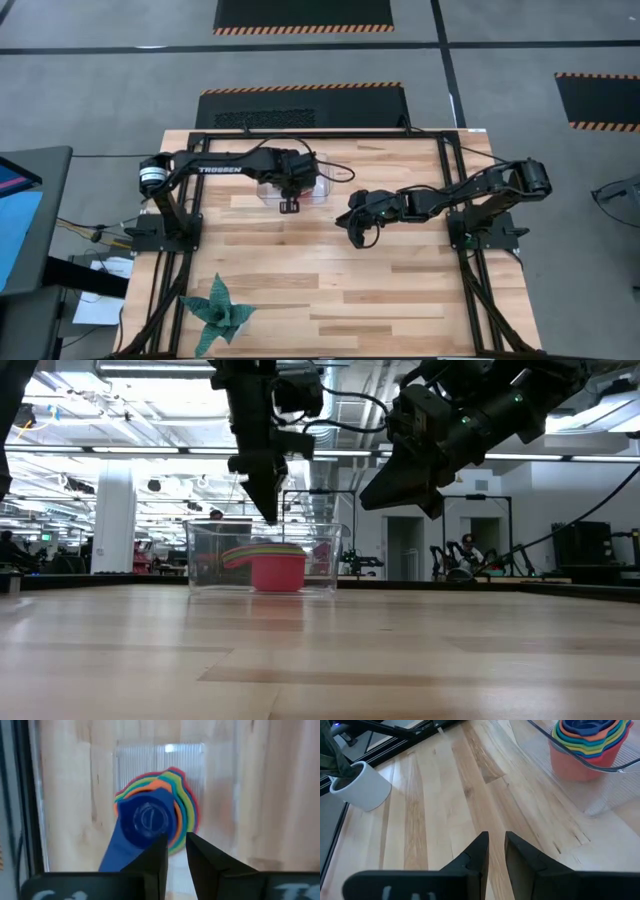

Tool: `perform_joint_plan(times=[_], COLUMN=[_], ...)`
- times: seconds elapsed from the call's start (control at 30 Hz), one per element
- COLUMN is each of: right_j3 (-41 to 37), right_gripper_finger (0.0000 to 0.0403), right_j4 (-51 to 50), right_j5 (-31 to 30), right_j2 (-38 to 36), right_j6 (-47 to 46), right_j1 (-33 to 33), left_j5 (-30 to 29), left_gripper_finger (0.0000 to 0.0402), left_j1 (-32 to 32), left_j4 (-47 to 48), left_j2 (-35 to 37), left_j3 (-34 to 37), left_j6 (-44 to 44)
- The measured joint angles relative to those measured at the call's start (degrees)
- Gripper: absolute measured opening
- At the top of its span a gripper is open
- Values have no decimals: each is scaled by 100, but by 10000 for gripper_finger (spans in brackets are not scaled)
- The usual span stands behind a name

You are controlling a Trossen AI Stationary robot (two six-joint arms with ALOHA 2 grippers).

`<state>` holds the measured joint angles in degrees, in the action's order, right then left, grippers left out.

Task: Nest measuring cups in basket
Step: Return to Home Position

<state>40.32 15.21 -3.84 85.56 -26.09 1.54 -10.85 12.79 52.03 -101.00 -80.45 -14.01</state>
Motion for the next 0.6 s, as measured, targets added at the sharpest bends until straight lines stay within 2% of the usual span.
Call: perform_joint_plan(times=[0.1, 0.23, 0.4, 0.5, 0.6], right_j3=[0, 0, 0, 0, 0], right_gripper_finger=[87, 87, 87, 87, 87], right_j4=[-9, -52, -197, -292, -264], right_j5=[-10, -15, -20, -22, -11], right_j2=[0, 0, 0, 0, 0], right_j6=[-256, -527, -536, -510, -1041], right_j1=[0, 0, -2, -20, -17], left_j5=[54, -24, 0, -6, -6], left_gripper_finger=[59, 59, 59, 59, 59], left_j1=[-99, -250, -403, -468, -478], left_j4=[564, 1841, 3467, 3588, 3424], left_j2=[18, 18, 25, 15, 16], left_j3=[-449, -1112, -1773, -1910, -1941], left_j6=[629, 1537, 2060, 2455, 2573])
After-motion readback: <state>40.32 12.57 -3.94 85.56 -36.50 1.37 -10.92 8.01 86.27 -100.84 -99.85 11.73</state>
